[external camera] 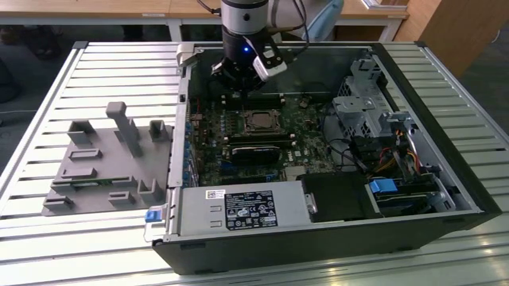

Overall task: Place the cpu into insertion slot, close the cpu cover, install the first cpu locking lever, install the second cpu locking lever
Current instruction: 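Install the first cpu locking lever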

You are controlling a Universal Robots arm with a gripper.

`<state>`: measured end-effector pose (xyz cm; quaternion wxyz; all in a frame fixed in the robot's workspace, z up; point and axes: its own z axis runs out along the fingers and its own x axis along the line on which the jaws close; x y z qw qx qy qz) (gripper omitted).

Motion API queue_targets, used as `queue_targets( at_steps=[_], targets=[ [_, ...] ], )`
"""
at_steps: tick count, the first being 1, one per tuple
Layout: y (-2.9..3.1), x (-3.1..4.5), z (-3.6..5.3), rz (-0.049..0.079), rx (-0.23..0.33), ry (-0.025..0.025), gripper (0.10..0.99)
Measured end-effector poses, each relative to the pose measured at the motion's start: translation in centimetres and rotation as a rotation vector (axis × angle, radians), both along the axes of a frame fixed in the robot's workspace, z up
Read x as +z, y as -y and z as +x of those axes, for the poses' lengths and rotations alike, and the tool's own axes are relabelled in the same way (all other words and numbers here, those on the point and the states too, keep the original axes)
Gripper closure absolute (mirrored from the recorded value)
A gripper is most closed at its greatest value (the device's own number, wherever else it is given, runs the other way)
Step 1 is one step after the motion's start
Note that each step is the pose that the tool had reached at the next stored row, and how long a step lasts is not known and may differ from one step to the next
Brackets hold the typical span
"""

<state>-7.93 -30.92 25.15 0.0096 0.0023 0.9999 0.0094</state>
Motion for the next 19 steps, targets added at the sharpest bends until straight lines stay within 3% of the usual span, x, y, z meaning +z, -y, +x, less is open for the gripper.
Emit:
queue_targets(
  at_steps=[7,19],
  targets=[
    [-0.03,-0.01,-1.43,0.000,0.000,0.0073,0.980],
    [-1.57,0.00,-1.88,0.000,0.000,0.0122,0.980]
  ],
)
